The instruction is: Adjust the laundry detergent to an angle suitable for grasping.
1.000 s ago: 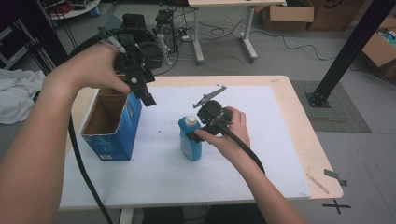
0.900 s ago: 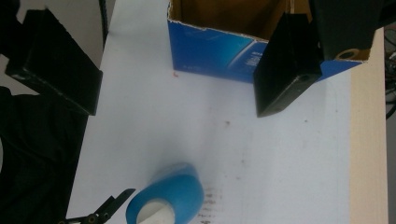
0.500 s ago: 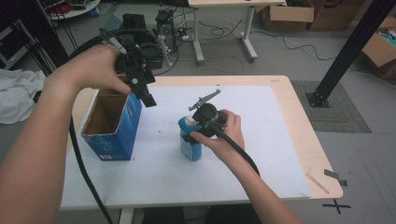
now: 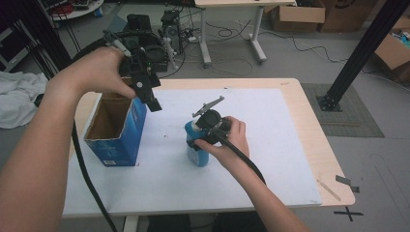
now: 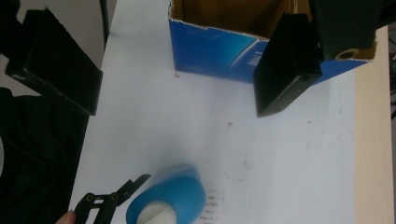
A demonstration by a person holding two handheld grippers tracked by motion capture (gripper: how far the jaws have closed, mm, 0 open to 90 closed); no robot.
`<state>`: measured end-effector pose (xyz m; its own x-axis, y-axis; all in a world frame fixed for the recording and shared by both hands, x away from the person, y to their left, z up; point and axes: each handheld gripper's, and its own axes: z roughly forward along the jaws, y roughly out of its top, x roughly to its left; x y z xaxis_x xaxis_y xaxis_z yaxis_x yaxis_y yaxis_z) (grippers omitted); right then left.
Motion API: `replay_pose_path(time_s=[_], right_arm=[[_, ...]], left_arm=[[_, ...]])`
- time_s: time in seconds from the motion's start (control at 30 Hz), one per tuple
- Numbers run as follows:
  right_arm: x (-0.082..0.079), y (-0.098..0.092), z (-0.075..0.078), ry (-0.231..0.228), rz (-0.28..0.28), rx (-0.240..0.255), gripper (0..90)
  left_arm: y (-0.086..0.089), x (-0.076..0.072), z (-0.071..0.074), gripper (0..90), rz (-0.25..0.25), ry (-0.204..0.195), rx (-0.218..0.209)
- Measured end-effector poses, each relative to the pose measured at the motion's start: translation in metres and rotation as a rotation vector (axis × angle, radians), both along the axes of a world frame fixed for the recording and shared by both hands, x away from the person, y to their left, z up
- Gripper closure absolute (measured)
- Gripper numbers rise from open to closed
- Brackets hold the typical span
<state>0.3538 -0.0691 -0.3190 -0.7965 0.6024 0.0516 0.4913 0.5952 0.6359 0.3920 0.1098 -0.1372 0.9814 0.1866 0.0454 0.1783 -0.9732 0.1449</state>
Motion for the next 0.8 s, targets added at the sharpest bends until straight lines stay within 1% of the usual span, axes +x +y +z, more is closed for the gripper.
replay_pose_path(time_s=[0.07, 0.13, 0.27, 0.33, 0.37, 0.4, 0.43, 0.47, 0.53, 0.67, 0.8], right_arm=[[0.0, 0.0, -0.001, -0.003, -0.004, -0.002, 30.9], [0.0, 0.001, -0.003, -0.001, -0.009, -0.003, 31.3], [0.0, 0.003, -0.005, -0.016, -0.018, -0.015, 34.8], [0.0, 0.003, -0.005, -0.018, -0.021, -0.016, 35.1], [-0.001, 0.004, -0.006, -0.028, -0.024, -0.02, 35.9], [-0.001, 0.004, -0.006, -0.028, -0.024, -0.02, 35.9], [-0.002, 0.006, -0.007, -0.041, -0.027, -0.034, 36.7], [-0.002, 0.006, -0.008, -0.044, -0.031, -0.032, 37.0], [-0.002, 0.007, -0.009, -0.045, -0.037, -0.034, 37.8], [-0.002, 0.008, -0.011, -0.053, -0.045, -0.034, 38.5], [-0.002, 0.008, -0.011, -0.054, -0.046, -0.039, 38.7]], left_arm=[[0.0, 0.0, 0.0, 16.5, 0.0, 0.002, 0.001], [-0.001, 0.001, -0.001, 16.5, -0.002, 0.002, 0.003], [0.0, 0.001, -0.001, 16.5, 0.0, 0.003, 0.002], [0.0, 0.001, -0.001, 16.5, 0.0, 0.002, 0.001], [0.0, 0.002, -0.002, 16.5, -0.001, 0.002, 0.001], [0.0, 0.002, -0.002, 16.5, -0.001, 0.002, 0.001], [0.0, 0.002, -0.002, 16.5, -0.001, 0.005, 0.002], [0.0, 0.002, -0.003, 16.5, 0.001, 0.006, -0.001], [0.0, 0.002, -0.003, 16.5, 0.003, 0.008, 0.008], [0.001, 0.002, -0.002, 16.5, 0.004, 0.006, 0.0], [0.002, 0.002, -0.002, 16.7, 0.006, 0.006, 0.003]])
